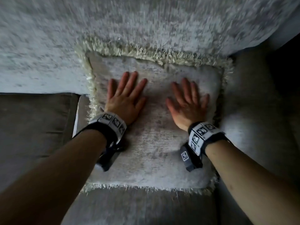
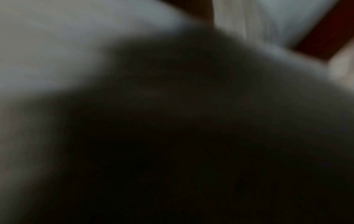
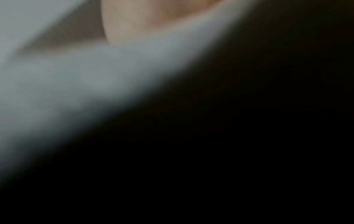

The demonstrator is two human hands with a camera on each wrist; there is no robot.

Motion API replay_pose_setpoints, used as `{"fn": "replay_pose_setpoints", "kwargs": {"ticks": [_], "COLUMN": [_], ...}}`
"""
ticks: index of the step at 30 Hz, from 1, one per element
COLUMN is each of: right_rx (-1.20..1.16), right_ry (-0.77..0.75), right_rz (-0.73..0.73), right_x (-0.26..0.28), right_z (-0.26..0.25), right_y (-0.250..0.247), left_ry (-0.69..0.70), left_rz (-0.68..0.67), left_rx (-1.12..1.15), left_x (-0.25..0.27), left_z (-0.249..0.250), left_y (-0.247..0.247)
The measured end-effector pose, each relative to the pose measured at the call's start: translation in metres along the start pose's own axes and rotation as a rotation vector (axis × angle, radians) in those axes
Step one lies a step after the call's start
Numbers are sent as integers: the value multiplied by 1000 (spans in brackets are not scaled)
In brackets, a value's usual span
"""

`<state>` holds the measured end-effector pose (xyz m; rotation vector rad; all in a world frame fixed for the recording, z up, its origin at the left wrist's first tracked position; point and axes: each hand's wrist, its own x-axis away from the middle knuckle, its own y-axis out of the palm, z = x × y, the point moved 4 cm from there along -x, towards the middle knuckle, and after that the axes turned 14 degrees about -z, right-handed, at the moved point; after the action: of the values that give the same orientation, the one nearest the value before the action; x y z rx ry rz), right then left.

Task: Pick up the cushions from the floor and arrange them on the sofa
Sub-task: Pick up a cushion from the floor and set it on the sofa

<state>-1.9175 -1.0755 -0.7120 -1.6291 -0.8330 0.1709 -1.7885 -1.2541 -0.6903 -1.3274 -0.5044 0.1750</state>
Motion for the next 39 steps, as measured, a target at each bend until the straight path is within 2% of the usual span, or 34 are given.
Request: {"fn": "replay_pose_setpoints", "kwargs": {"ticks": [2,3,4,5,6,9,10,11,12,13,14,15,17,18,19,21,22,23,24,25,26,27,28,29,31,32,34,36,37,39], "right_rx": [-205,-299,-353,-364,-337,-349,-314,-245,-132,0,69,58,-158,-280,-358,-394,-408,-348,-236,-88,78,167,156,116,-8,-61,-98,-117,-91,73], "right_ry": [365,473,499,443,337,40,-40,-95,-112,-66,29,150,380,407,364,118,-7,-107,-177,-206,-186,-105,-3,100,277,268,7,-190,-217,-126], "right_rz": [7,64,113,159,203,352,425,431,341,167,5,-94,-110,-51,68,369,464,440,326,160,-20,-144,-193,-190,-123,-71,73,103,59,-28], "right_x": [3,8,14,15,15,18,18,17,13,13,17,16,22,31,41,63,76,89,102,112,121,126,120,112,108,108,119,138,147,160], "right_z": [56,69,66,54,29,-57,-75,-82,-78,-60,-28,6,48,50,39,-4,-28,-47,-61,-62,-47,-22,1,20,39,34,-11,-52,-59,-38], "right_y": [11,3,-10,-25,-43,-83,-85,-79,-63,-38,-12,1,-6,-19,-38,-69,-75,-63,-37,1,40,64,69,62,27,11,-9,9,35,89], "left_ry": [-379,-515,-556,-516,-417,-142,-76,-11,22,18,-32,-128,-294,-295,-250,-107,-43,13,69,135,181,200,183,129,3,-40,-15,88,116,110], "left_rz": [-62,-93,-107,-89,-42,113,159,180,123,4,-108,-161,-229,-243,-173,69,174,210,182,91,-39,-155,-198,-177,-168,-131,-24,9,-23,-105], "left_rx": [132,238,300,320,301,284,280,269,225,152,91,87,202,296,390,546,620,686,650,513,302,81,-70,-100,-26,90,200,203,167,83], "left_x": [6,10,11,9,5,-4,-6,-9,-11,-6,4,11,18,21,19,17,22,33,48,64,84,105,111,109,108,106,109,118,125,142], "left_z": [-53,-70,-77,-76,-63,11,32,42,42,32,13,-10,-42,-45,-38,-14,4,20,34,48,52,44,26,8,-3,1,28,57,61,43], "left_y": [18,13,2,-9,-24,-71,-76,-71,-57,-34,-5,15,34,31,16,-26,-42,-45,-34,-13,23,59,75,81,59,46,22,20,36,77]}}
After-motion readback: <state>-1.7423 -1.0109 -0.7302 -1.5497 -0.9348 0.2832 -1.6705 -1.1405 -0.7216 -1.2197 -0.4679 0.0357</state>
